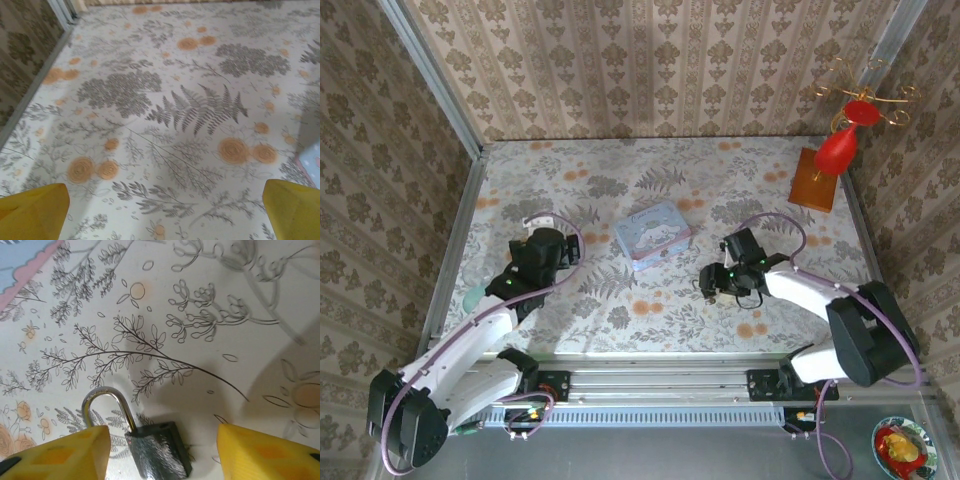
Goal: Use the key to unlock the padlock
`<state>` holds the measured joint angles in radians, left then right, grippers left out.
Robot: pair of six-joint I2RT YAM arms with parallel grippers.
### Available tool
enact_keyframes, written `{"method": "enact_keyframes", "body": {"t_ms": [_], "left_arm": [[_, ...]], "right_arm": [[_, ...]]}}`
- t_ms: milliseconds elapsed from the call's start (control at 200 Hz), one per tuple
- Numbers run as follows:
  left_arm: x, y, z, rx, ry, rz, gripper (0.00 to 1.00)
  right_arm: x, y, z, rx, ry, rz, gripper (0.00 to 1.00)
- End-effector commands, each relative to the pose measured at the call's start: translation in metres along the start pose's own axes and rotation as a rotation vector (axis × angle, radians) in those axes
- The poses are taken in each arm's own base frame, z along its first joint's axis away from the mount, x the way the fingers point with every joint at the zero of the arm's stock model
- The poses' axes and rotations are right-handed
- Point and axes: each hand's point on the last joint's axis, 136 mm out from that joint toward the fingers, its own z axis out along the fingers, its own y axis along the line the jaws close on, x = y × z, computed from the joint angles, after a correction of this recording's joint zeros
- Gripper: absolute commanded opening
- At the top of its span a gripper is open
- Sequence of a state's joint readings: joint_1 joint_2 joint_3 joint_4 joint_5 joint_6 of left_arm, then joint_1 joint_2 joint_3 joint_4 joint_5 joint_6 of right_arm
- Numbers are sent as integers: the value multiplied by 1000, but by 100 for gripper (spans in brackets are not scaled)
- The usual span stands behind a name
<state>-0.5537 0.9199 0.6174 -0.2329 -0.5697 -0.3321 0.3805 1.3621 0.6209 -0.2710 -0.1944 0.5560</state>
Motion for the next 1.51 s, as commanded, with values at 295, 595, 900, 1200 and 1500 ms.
{"method": "enact_keyframes", "body": {"t_ms": [295, 595, 900, 1200, 1500], "left_arm": [[-32, 33, 28, -277, -217, 195, 100], [2, 57, 81, -275, -108, 243, 100], [13, 63, 100, -150, -165, 159, 100], [16, 77, 115, -103, -274, 47, 100], [22, 78, 135, -91, -212, 48, 100]], "right_arm": [[-95, -28, -129, 314, -572, -171, 77], [-131, -89, -136, 669, -776, -194, 98], [-150, -103, -100, 614, -861, -228, 100], [-160, -92, -99, 373, -953, -277, 100], [-170, -104, -64, 303, -924, -278, 100]]}}
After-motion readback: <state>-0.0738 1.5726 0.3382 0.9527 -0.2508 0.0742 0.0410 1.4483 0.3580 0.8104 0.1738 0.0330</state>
